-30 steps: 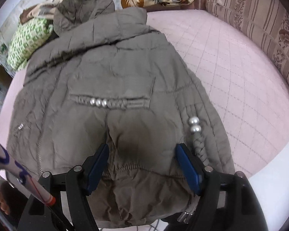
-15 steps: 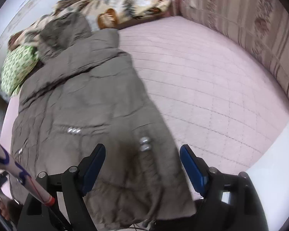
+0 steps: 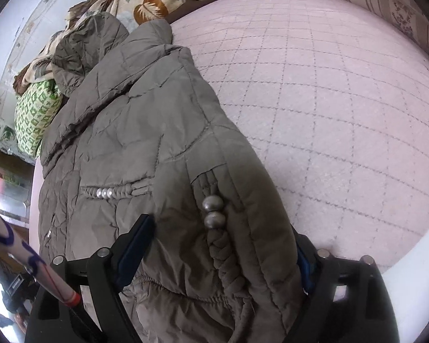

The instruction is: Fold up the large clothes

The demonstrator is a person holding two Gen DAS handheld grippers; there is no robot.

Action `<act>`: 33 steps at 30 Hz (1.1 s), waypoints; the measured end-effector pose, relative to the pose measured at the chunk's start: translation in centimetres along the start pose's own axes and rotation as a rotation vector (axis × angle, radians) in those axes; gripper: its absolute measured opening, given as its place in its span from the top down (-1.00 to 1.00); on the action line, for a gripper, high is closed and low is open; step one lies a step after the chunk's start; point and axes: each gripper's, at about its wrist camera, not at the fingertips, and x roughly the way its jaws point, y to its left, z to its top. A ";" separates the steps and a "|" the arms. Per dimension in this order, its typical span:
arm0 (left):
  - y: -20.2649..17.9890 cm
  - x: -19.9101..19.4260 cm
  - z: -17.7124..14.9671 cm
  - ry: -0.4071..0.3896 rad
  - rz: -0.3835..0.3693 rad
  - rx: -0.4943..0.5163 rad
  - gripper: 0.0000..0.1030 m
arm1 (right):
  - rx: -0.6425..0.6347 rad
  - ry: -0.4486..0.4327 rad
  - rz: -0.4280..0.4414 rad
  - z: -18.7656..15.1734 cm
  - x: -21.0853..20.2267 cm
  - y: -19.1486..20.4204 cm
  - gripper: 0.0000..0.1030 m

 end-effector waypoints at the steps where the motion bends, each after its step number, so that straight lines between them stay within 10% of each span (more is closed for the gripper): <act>1: 0.0 -0.3 -0.1 -0.007 0.005 0.000 0.34 | -0.011 0.001 -0.002 -0.1 0.0 0.2 -0.68; 7: -1.1 -2.0 -1.6 -0.043 0.071 0.061 0.60 | -0.087 -0.003 -0.018 -1.1 -0.8 1.3 0.27; 10: -1.1 -2.5 -2.4 -0.052 0.113 0.101 0.58 | -0.127 -0.001 -0.034 -1.8 -1.6 1.4 0.42; 22: -2.7 -9.8 0.2 -0.235 -0.020 0.110 -0.03 | -0.210 -0.081 -0.131 -2.7 -7.4 4.8 0.00; 33: -11.5 -1.2 8.8 -0.298 0.013 0.226 -0.11 | -0.476 -0.166 -0.053 1.1 -9.5 21.3 -0.22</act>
